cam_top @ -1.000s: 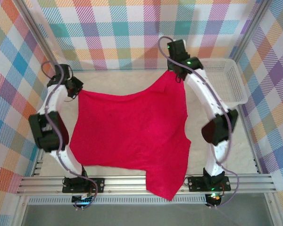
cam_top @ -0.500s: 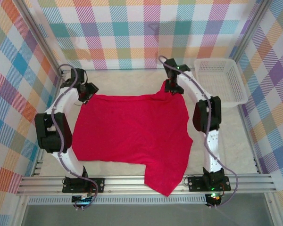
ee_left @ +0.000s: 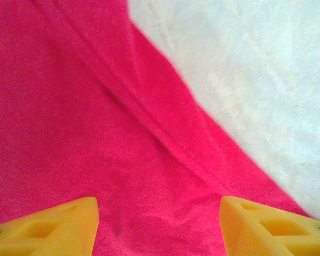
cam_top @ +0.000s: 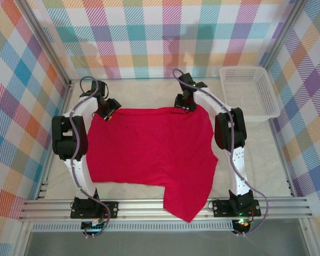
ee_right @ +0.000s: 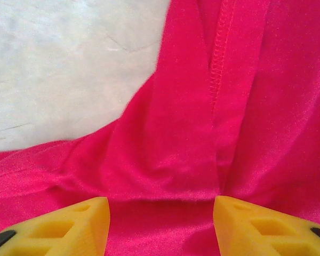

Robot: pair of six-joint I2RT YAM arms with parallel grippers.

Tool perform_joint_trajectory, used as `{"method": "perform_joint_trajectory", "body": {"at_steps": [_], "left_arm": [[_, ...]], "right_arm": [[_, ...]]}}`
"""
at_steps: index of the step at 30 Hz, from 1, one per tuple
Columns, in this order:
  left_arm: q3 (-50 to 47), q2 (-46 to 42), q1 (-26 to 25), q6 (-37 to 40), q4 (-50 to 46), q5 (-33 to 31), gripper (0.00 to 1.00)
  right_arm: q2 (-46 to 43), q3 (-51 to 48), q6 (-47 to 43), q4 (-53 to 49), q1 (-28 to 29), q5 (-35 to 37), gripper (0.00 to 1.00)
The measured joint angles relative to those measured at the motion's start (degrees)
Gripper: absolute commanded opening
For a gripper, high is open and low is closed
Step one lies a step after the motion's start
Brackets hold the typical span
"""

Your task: Fold the inside-out t-shirt

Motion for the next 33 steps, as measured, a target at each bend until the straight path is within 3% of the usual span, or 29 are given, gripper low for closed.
{"method": "perform_joint_trajectory", "body": {"at_steps": [7,14,17,18,19,21,23,33], "left_arm": [[-0.9,-0.8,0.0,0.0,0.2,0.0,0.61],[-3.7,-7.0,0.2,-0.1,0.2,0.0,0.61],[-4.0,-9.8,0.3,-0.1,0.3,0.1,0.61],[-4.2,-10.7,0.3,-0.1,0.3,0.1,0.61],[-4.3,-11.3,0.3,-0.1,0.3,0.1,0.61],[-4.7,-12.2,0.5,-0.1,0.3,0.1,0.61],[-4.9,-12.3,0.8,-0.1,0.3,0.2,0.61],[-7.0,-12.3,1.0,-0.1,0.3,0.7,0.6]], "right_arm": [[2.9,0.7,0.0,-0.2,-0.2,0.0,0.54],[3.2,2.8,0.1,-0.2,-0.3,0.2,0.22],[3.9,4.7,-0.1,-0.3,-0.3,0.4,0.02],[4.2,5.4,-0.1,-0.5,-0.3,0.4,0.02],[4.5,6.0,-0.2,-0.8,-0.3,0.4,0.06],[4.7,7.0,-0.5,-1.3,-0.3,0.7,0.35],[4.7,7.1,-0.9,-1.5,-0.3,1.4,0.49],[4.7,3.7,-2.6,-1.3,-1.1,2.3,0.51]]}}
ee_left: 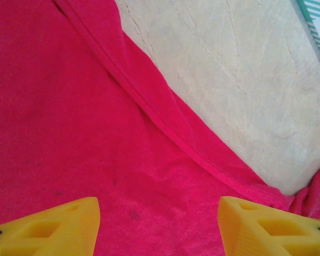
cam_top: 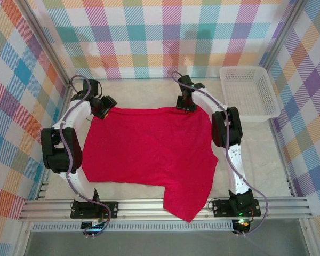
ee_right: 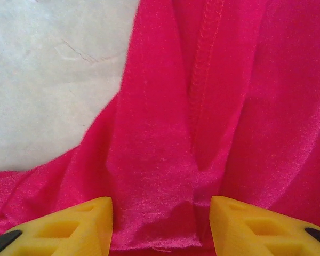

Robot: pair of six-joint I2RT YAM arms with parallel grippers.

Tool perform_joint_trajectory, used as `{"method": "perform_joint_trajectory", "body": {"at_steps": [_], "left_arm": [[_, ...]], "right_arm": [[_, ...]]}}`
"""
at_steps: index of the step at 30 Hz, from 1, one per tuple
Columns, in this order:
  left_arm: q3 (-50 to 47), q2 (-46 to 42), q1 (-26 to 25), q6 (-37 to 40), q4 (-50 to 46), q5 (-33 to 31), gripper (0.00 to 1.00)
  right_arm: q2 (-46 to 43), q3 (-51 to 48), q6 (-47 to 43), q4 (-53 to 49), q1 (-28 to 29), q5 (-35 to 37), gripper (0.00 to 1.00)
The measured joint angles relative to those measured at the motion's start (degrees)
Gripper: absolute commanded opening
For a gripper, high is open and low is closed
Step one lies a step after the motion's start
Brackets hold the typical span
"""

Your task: Fold the inside-out t-shirt

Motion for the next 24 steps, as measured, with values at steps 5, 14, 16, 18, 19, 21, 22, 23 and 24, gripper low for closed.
{"method": "perform_joint_trajectory", "body": {"at_steps": [5,14,16,18,19,21,22,23,24], "left_arm": [[0.0,0.0,0.0,0.0,0.2,0.0,0.6],[0.0,0.0,0.0,0.0,0.2,0.0,0.6],[0.0,0.0,0.0,0.0,0.2,0.0,0.6],[0.0,0.0,0.0,0.0,0.2,0.0,0.6],[0.0,0.0,0.0,0.0,0.2,0.0,0.6],[-0.1,0.0,0.0,0.0,0.2,0.0,0.6],[-0.2,0.0,0.0,0.0,0.3,0.0,0.59],[-0.3,0.0,0.0,0.0,0.4,0.0,0.59],[-0.4,0.0,0.0,0.0,0.3,0.0,0.59]], "right_arm": [[0.1,-0.7,0.1,0.6,0.0,-1.0,0.42],[0.0,-2.8,1.3,2.6,0.0,-1.4,0.0],[-0.7,-3.5,1.5,2.7,0.0,-1.4,0.0],[-1.7,-3.8,1.9,2.7,0.0,-1.4,0.0],[-2.5,-3.8,2.2,2.8,0.0,-1.4,0.0],[-4.1,-3.6,2.4,3.3,0.0,-1.2,0.0],[-4.5,-2.5,2.4,3.2,0.0,-1.0,0.0],[-4.6,-0.9,2.4,3.2,0.0,-0.7,0.0],[-4.4,1.6,2.3,3.4,0.0,-0.5,0.0]]}}
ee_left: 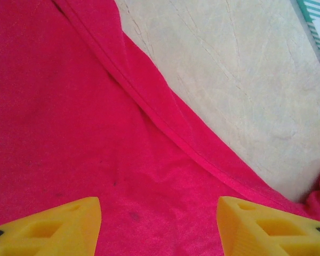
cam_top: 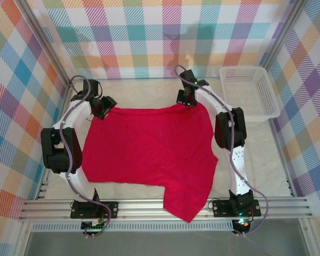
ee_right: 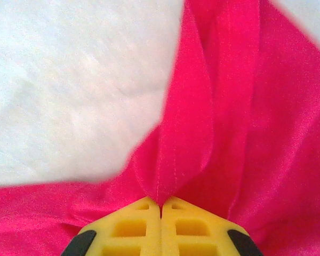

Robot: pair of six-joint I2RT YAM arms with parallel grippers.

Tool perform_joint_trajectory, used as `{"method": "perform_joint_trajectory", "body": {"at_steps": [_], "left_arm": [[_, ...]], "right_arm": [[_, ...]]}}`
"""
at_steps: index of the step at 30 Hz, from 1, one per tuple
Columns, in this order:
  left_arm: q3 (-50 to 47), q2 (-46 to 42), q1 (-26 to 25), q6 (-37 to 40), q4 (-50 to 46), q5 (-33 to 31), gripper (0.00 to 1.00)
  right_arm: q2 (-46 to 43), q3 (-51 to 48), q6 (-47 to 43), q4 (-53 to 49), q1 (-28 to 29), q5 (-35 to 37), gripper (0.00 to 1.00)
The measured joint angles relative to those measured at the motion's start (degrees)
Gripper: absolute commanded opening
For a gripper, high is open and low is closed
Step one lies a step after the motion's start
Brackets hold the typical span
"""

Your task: Fold the inside-out t-shirt

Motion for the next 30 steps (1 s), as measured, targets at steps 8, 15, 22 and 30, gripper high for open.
{"method": "perform_joint_trajectory", "body": {"at_steps": [8,15,22,30], "left_arm": [[-5.0,0.0,0.0,-1.9,3.0,-0.1,0.6],[-6.6,0.3,-0.1,-0.9,0.8,-1.8,0.62],[-5.2,5.3,1.3,-0.9,1.2,-3.1,0.62],[4.0,15.6,4.1,-4.2,2.1,-1.6,0.61]], "right_arm": [[17.1,34.4,-2.9,0.8,0.0,0.1,0.62],[15.7,25.5,-2.8,-4.7,0.0,0.4,0.74],[-8.6,-11.5,1.6,-0.7,0.5,0.9,0.75],[-4.1,-13.4,6.4,4.2,-0.7,-1.5,0.72]]}}
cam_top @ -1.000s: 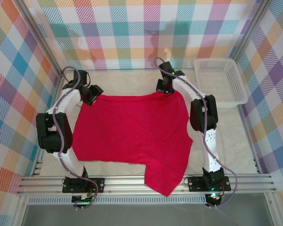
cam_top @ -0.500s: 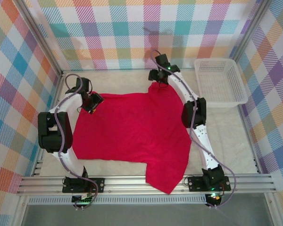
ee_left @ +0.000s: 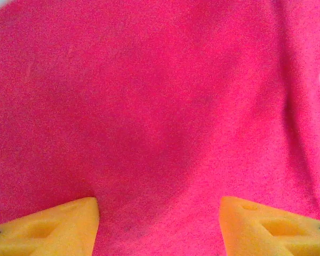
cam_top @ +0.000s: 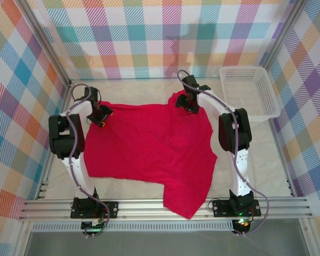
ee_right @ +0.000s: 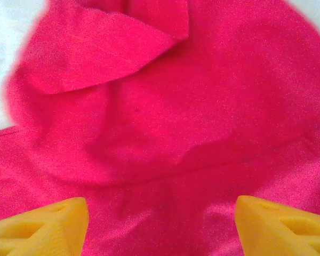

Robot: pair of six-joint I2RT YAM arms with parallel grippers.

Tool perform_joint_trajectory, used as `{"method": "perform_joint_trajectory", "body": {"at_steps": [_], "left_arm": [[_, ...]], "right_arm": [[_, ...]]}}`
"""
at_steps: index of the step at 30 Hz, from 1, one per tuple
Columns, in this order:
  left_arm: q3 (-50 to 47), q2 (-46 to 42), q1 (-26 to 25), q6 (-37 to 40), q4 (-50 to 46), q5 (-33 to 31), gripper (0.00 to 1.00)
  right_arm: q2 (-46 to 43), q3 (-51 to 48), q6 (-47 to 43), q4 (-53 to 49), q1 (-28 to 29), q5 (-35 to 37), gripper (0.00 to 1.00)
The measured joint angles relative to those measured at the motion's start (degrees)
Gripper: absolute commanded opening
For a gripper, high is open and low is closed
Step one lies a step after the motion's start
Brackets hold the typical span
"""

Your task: Fold the inside-out t-shirt

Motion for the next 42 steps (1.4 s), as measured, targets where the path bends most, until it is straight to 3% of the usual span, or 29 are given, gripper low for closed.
{"method": "perform_joint_trajectory", "body": {"at_steps": [5,13,17,20,25,33,37,42], "left_arm": [[7.6,5.8,0.0,-0.5,0.4,-0.2,0.61],[22.0,15.5,0.4,-0.5,0.7,-0.5,0.61],[24.6,17.0,0.9,-0.5,0.6,-0.5,0.62],[22.6,15.6,1.2,-0.4,1.1,-1.1,0.65],[9.5,5.2,1.8,0.2,-0.4,-5.1,0.67],[-9.6,-18.3,2.0,1.5,-0.1,-2.9,0.67],[-16.0,-20.8,2.3,2.1,0.8,-1.2,0.68],[-20.1,-19.0,3.4,2.4,0.6,-1.0,0.68]], "right_arm": [[10.0,12.0,2.3,-2.9,-2.4,-0.6,0.7],[30.9,48.5,2.4,-10.2,-6.6,-2.9,0.67],[33.0,51.6,2.6,-9.6,-8.7,-5.7,0.68],[31.8,49.7,2.3,-8.2,-9.8,-8.1,0.71],[24.6,42.0,-0.3,-9.6,-10.0,-10.8,0.75],[-3.4,10.8,-1.5,-7.2,-2.9,-10.5,0.74],[-13.7,-8.0,0.1,-3.1,1.2,-9.7,0.76],[-11.3,-16.4,0.9,-2.1,-1.3,-6.5,0.76]]}}
